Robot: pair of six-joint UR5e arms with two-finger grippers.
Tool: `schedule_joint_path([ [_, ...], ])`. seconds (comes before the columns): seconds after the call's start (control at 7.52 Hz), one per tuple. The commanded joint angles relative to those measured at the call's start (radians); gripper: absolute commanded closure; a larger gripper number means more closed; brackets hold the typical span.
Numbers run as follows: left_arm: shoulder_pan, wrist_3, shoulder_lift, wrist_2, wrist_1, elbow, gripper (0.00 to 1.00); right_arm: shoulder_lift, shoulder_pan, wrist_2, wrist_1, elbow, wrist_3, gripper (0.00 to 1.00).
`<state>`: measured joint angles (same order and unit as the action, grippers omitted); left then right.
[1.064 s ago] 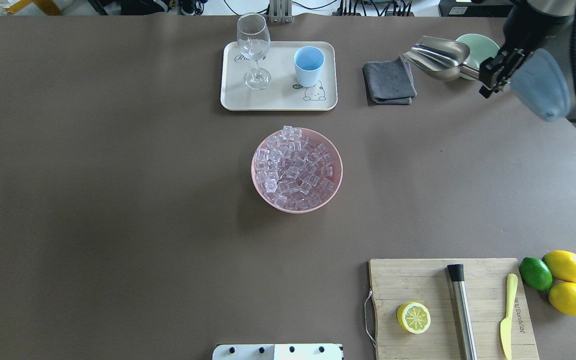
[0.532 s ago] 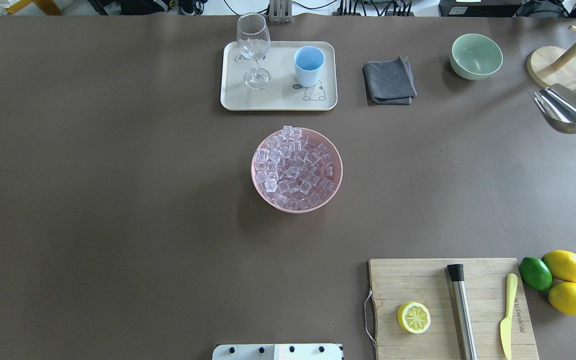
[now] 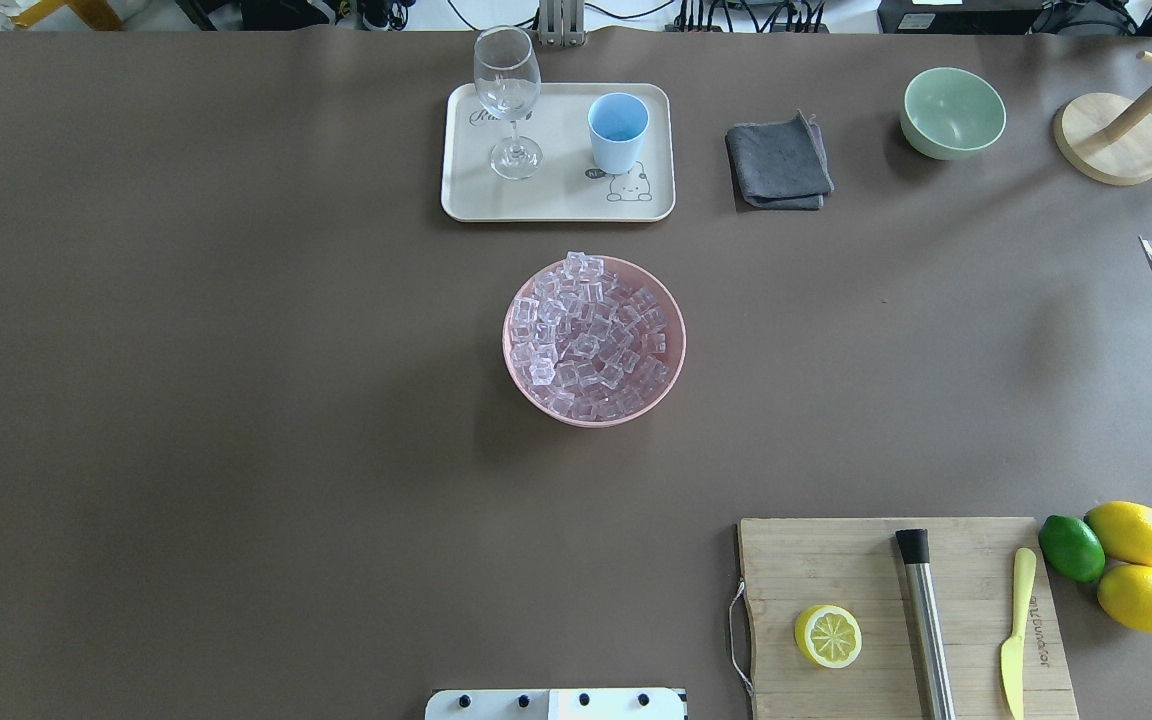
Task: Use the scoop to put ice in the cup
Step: 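Carry the empty scoop back to its spot on the table, then lower the scoop onto the table and open the right gripper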
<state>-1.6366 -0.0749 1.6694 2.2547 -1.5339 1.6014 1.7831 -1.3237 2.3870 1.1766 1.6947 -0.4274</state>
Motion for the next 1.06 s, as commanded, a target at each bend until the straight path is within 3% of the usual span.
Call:
schedule_joint_path([
  [0.0, -0.002, 0.009, -0.007, -0.007, 0.057, 0.026, 0.01, 0.001, 0.000, 0.003, -0.226, -0.151, -0.089, 1.00],
  [0.27, -0.005, 0.009, -0.089, -0.009, -0.062, 0.066, 0.01, -0.002, 0.001, 0.011, -0.245, -0.168, -0.099, 1.00],
  [0.93, 0.004, 0.009, -0.086, -0.006, -0.080, 0.060, 0.01, -0.002, 0.029, 0.009, -0.252, -0.193, -0.090, 1.00],
])
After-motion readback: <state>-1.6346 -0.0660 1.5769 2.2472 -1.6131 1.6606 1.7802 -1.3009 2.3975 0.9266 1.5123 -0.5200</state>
